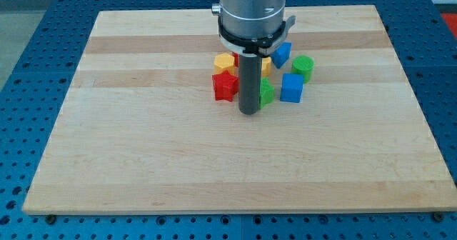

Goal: Push the blue cube towards the up

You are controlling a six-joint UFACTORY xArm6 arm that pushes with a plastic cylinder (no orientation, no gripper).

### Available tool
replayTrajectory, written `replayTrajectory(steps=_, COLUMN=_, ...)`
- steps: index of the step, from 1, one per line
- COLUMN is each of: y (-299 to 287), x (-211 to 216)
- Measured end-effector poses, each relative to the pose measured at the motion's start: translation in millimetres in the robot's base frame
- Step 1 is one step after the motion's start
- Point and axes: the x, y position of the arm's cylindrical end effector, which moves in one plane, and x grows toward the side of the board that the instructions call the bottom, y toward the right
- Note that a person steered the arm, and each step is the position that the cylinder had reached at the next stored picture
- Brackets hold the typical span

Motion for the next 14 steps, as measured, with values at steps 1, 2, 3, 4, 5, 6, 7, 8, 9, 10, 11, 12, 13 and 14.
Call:
replayTrajectory(steps=1, y=0, x=0)
replayTrajectory(steps=2, y=2, x=6)
replayTrajectory(steps=3, y=3, x=16)
replayTrajectory(steps=4, y=3, x=17)
replayTrajectory(steps=5, y=3, x=17)
replayTrajectory(steps=6, y=24, x=17)
replayTrajectory(steps=7, y=56, x=17)
replayTrajectory(steps=8, y=80, x=11)
replayTrajectory(steps=9, y=96, x=-4)
replayTrajectory(steps=10, y=96, x=-17)
replayTrajectory(steps=11, y=89, x=-26)
replayTrajectory(steps=12, y=72, x=-40)
replayTrajectory(steps=13, y=43, x=-53)
replayTrajectory(steps=14, y=32, x=-61)
